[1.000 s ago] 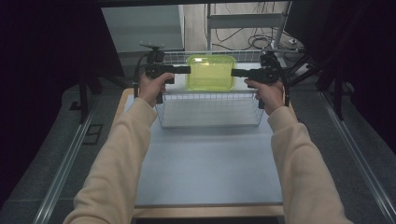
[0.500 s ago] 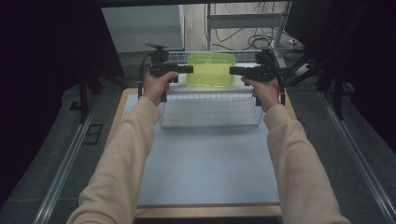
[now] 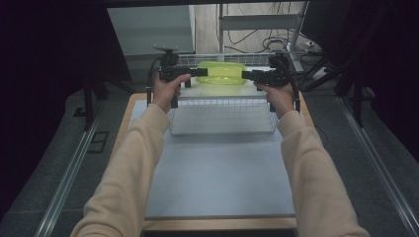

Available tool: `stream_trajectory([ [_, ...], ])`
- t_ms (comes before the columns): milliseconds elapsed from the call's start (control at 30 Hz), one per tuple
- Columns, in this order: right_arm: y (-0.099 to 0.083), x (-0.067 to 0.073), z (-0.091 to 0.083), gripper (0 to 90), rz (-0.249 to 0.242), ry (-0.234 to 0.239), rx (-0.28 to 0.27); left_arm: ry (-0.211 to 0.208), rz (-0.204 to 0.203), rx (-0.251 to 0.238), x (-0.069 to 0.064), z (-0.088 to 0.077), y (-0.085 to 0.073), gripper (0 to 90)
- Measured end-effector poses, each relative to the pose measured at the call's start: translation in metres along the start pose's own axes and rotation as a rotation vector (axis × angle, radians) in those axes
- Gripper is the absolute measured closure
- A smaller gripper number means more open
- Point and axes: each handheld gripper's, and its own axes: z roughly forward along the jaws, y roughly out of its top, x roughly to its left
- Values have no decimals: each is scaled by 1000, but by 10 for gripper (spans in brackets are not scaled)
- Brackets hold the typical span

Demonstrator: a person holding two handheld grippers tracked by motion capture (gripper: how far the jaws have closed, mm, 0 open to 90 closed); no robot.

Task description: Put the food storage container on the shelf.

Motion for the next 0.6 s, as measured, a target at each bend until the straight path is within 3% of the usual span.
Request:
stream_trajectory([
  [100, 0, 0, -3, 425, -1, 2, -10, -8, 10, -11, -1, -2, 0, 260],
  [133, 0, 1, -5, 417, -5, 5, -16, -11, 17, -9, -2, -3, 0, 179],
  [200, 0, 1, -6, 415, -7, 1, -15, -18, 27, 19, -2, -1, -1, 135],
  [367, -2, 2, -7, 414, -5, 7, -15, -22, 16, 41, 0, 3, -2, 92],
  [600, -3, 8, -5, 415, -22, 29, -18, 20, -2, 46, 3, 4, -3, 29],
])
